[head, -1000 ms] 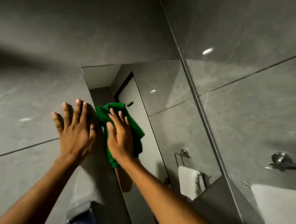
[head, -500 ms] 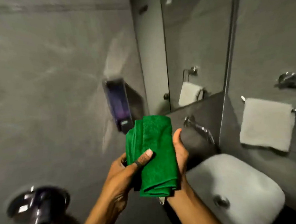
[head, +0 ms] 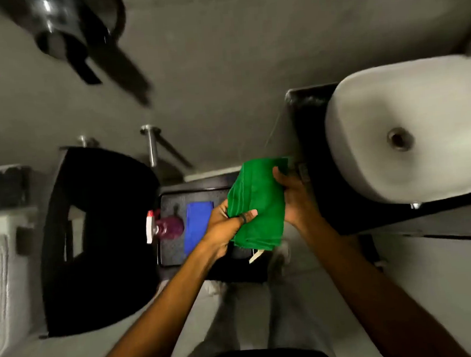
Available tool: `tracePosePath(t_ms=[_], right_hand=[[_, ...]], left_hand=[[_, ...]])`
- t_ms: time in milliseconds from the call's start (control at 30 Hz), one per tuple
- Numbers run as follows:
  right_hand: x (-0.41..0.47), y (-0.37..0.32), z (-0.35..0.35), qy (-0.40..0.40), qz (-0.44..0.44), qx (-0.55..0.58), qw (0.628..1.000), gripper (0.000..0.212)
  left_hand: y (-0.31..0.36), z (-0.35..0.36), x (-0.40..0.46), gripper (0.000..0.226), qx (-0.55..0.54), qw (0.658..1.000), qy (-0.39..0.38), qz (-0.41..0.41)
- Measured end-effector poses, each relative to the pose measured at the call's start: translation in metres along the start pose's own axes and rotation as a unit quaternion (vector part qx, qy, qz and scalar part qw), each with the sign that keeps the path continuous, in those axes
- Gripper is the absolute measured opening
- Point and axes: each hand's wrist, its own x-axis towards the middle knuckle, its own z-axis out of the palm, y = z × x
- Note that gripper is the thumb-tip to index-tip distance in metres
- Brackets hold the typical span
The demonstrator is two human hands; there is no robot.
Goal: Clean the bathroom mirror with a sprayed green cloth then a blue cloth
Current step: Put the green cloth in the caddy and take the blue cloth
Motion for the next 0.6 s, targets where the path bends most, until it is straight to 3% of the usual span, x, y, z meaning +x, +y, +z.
tracePosePath(t_ms=[33, 100, 200, 333, 433, 533, 600], right_hand=[[0.007, 0.003, -0.010, 0.030, 0.005, -0.024, 0.999, 0.031], [0.040, 0.027, -0.032, 0.098, 0.023, -0.097, 0.990, 0.038], [0.090, 0.064, -0.065, 0.198, 0.034, -0.230, 0.952, 0.035], [0.147, 0.108, -0.097, 0.194, -0.010, -0.381, 0.904, 0.045], [0.180, 0.127, -0.108, 0.200, -0.061, -0.437, 0.875, 0.036], [0.195, 0.133, -0.109, 0.185, -0.116, -0.519, 0.826, 0.024], [0.191, 0.133, -0.102, 0.176, -0.145, -0.552, 0.802, 0.023]], left_hand=[[-0.020, -0.009, 0.007, 0.037, -0.003, 1.000, 0.009, -0.016], [-0.068, -0.030, 0.031, 0.047, 0.008, 0.999, 0.035, -0.036], [-0.132, -0.055, 0.064, 0.056, 0.037, 0.996, 0.074, -0.042], [-0.178, -0.068, 0.112, 0.059, 0.019, 0.992, 0.106, -0.059], [-0.184, -0.066, 0.135, 0.047, 0.043, 0.989, 0.133, -0.056], [-0.190, -0.071, 0.132, 0.035, 0.242, 0.932, 0.269, 0.013], [-0.189, -0.081, 0.124, 0.032, 0.286, 0.889, 0.351, 0.063]])
